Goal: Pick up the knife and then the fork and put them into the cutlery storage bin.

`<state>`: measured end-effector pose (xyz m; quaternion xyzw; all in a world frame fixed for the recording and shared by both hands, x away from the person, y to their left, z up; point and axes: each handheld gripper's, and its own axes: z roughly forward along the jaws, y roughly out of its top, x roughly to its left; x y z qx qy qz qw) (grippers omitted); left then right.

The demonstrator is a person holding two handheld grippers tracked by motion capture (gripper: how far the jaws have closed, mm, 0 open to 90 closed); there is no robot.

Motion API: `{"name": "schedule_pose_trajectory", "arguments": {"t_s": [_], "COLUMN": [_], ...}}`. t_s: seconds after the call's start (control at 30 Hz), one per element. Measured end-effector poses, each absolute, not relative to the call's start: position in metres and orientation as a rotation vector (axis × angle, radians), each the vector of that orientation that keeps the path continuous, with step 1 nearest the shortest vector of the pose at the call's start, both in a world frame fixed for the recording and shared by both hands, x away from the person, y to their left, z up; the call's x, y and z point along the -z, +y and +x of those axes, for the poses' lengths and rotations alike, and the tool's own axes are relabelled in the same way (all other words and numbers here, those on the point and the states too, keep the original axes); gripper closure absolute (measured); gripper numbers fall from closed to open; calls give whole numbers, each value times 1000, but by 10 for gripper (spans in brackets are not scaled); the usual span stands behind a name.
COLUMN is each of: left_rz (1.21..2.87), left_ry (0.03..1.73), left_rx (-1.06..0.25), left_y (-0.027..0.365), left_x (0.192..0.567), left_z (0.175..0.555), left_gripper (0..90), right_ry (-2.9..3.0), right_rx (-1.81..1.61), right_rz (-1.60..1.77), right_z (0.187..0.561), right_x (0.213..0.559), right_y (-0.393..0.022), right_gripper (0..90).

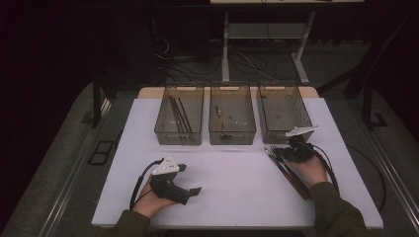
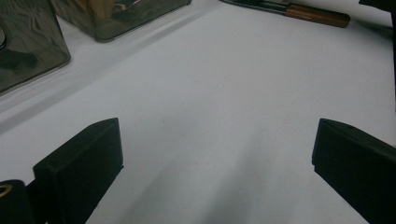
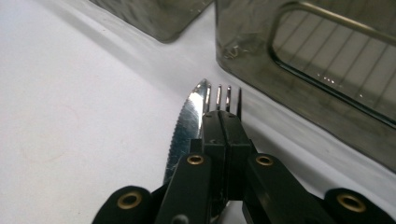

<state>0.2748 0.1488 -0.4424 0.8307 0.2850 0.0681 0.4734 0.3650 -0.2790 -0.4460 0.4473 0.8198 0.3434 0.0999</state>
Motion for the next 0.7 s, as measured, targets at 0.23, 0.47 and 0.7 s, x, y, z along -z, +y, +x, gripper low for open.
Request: {"name": "schedule_pose_trajectory", "arguments": {"t_s": [0.23, 0.47, 0.7], "left_rz": [2033, 2035, 2033], "left_ry": [698, 699, 700], "left_rx": [-164, -162, -161], "left_y": [148, 148, 148], "left_x": [443, 443, 443], "left_z": [275, 275, 275], "left_gripper": [6, 6, 6], "right_ry": [2475, 2348, 2378], "right_rx": [-1037, -992, -952], "right_rz": [1276, 1347, 1358], "right_z": [364, 365, 368], "right_x": [446, 441, 448], "right_y": [-274, -286, -285], "right_gripper": [899, 899, 899]}}
